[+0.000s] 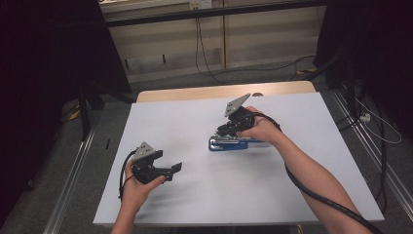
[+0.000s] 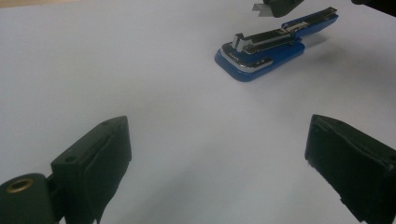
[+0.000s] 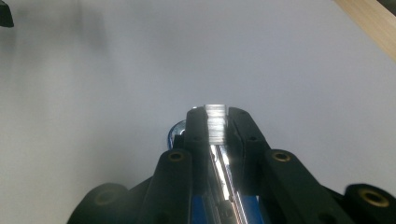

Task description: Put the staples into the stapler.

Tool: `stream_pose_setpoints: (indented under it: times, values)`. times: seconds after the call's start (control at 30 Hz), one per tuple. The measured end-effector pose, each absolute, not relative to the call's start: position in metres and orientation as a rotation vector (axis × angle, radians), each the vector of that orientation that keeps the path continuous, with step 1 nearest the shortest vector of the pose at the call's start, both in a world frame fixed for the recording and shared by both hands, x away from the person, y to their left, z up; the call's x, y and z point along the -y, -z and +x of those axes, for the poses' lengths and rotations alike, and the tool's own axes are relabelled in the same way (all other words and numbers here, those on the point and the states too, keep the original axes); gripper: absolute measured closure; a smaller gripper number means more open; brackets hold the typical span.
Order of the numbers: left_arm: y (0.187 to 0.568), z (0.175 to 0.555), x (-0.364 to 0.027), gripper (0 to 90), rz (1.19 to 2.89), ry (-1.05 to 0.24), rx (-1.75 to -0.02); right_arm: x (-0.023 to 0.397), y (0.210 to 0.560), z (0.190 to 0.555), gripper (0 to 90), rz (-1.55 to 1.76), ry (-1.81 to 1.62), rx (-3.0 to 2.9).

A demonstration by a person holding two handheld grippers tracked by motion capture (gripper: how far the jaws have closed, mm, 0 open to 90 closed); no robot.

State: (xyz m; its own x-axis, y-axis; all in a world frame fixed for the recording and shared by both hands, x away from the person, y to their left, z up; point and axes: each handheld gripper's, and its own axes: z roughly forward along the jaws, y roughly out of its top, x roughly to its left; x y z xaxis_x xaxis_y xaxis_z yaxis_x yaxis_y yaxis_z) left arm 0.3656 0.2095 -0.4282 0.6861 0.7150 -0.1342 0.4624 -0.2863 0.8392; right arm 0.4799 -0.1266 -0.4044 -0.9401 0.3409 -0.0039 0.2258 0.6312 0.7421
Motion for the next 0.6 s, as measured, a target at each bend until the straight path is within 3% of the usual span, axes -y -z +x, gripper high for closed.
stream_pose_setpoints:
  times: [0.6]
  values:
    - [0.4281, 0.3653, -0.2109, 7.4, 1.934, -0.332, -0.92, 0.1222, 0.4076, 0.4844, 79.2, 0.419, -1.202, -2.732]
